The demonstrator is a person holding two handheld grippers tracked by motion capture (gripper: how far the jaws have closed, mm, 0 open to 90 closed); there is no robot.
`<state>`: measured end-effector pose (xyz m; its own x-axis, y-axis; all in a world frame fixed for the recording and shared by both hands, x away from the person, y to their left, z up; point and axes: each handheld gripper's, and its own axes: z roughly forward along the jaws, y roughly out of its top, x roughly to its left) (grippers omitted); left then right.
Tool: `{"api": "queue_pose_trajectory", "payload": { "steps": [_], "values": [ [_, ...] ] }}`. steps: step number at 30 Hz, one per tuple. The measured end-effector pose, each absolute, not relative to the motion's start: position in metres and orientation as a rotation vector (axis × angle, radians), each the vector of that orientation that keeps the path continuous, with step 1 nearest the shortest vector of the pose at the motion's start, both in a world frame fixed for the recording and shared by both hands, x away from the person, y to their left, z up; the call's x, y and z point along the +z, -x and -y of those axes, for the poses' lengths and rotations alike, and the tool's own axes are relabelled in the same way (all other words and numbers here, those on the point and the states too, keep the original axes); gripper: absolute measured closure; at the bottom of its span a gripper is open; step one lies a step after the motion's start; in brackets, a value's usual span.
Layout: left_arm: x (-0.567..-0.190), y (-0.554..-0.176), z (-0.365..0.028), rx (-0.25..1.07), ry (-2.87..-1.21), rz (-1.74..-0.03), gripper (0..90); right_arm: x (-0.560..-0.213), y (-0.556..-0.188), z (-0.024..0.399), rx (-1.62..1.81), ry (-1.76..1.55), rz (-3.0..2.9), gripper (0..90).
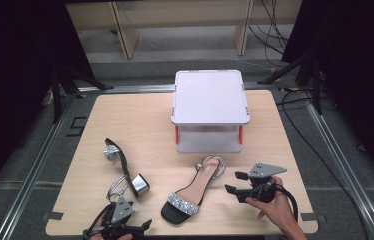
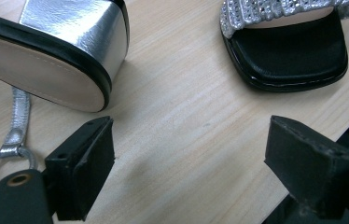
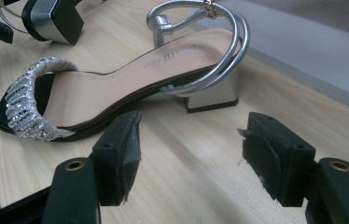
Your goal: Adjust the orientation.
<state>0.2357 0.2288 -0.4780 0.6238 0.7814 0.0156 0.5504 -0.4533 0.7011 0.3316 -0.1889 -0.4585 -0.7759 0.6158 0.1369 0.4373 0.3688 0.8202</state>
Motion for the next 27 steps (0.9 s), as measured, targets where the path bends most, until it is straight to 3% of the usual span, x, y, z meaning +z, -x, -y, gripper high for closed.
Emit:
{"api": "queue_pose_trajectory", "payload": {
  "steps": [27],
  "values": [
    [-0.479,-0.237,-0.229,0.444,-2.184,-1.038,15.2,-0.466,-0.353,0.167,1.463,-1.021,-2.49,27.6]
  ]
}}
